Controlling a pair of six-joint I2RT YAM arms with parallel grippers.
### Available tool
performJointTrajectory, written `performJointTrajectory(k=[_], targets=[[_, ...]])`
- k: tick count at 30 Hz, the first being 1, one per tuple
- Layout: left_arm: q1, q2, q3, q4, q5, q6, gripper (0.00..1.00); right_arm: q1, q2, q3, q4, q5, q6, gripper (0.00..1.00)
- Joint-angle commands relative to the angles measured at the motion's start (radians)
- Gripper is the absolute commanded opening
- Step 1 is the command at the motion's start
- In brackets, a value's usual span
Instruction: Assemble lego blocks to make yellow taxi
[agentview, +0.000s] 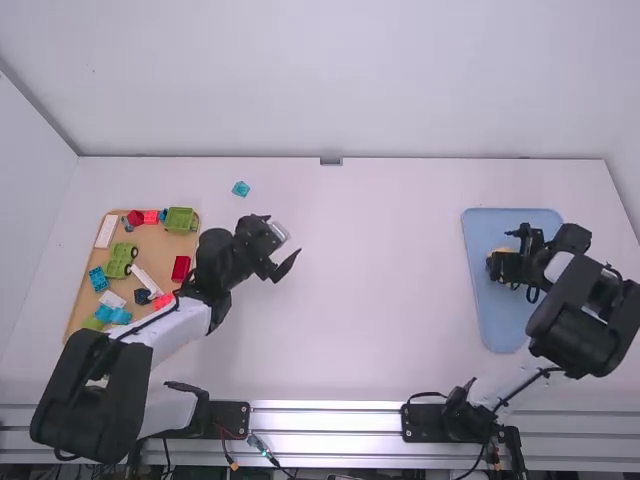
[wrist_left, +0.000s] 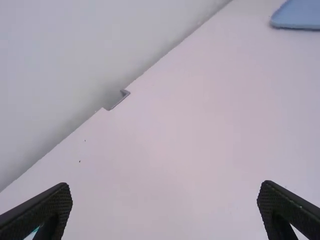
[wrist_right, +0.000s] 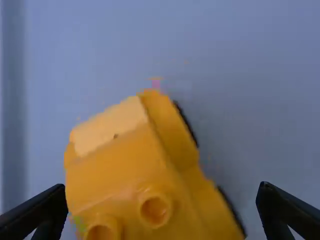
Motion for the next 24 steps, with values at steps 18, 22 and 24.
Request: performJointTrajectory(k=[18,22,24], targets=[[-0.002,-0.291,0.282,-0.559,-0.095,-0.235,0.99,0.584,-0.518,0.182,-0.374,0.384,0.223,0.99],[0.022,-0.366,0.258,-0.602,-0.115,-0.259,0.97,0.637,-0.597,0.158,-0.357,0.387,0.245,0.97],[0.043,-0.387,0.236,-0.623,-0.136,-0.28,0.94,0.617,-0.618,0.138,-0.336,0.367,0.266,0.95]])
